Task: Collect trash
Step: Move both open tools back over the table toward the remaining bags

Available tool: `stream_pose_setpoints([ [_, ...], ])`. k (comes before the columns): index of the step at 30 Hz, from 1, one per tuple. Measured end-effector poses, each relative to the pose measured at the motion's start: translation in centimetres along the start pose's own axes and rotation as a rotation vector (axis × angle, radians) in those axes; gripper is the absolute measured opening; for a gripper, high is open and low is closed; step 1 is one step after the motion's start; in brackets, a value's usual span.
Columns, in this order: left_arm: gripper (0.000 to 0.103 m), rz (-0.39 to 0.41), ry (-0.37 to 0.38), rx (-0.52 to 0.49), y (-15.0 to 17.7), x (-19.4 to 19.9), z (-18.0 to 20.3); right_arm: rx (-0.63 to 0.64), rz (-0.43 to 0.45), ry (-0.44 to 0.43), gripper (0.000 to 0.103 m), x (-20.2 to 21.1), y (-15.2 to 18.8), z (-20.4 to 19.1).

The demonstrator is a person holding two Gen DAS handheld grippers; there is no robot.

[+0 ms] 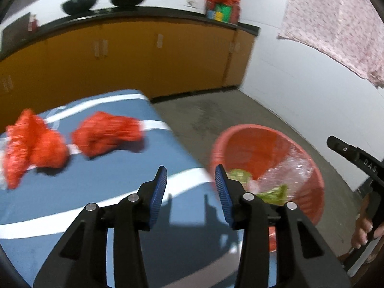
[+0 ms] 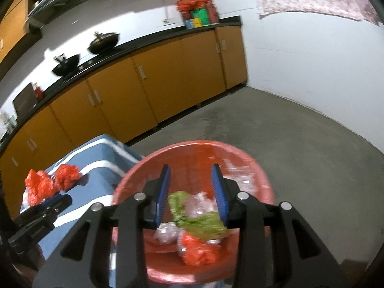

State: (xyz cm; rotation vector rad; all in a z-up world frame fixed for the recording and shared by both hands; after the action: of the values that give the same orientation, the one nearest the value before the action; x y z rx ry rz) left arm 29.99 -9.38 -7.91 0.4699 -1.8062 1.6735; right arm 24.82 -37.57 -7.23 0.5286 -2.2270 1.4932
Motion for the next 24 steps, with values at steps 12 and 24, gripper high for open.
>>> stream_pose_setpoints([
  [12, 0.063, 0.031, -0.359, 0.184, 3.4, 2.8, -19.5, 0.204, -0.119, -0.213, 0.045, -7.4, 1.6, -15.3],
  [24, 0.086, 0.002, -0.485, 0.402, 5.2, 2.5, -30.2, 0.394, -0.155, -0.288, 0.096, -15.8, 3.2, -26.7],
])
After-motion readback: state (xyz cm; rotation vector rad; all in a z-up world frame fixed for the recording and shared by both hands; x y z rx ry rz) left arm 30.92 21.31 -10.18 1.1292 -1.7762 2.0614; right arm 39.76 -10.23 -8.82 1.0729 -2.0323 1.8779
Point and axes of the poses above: each gripper's, at about its wrist camera, not at the fingertips, and x roughly against the way its jaws point, z to its right, y to its underside, the point moved 1 cm from there along -x, roughly the way its jaws point, and after that the axes turned 11 degrees about -y, right-handed, at the moved point
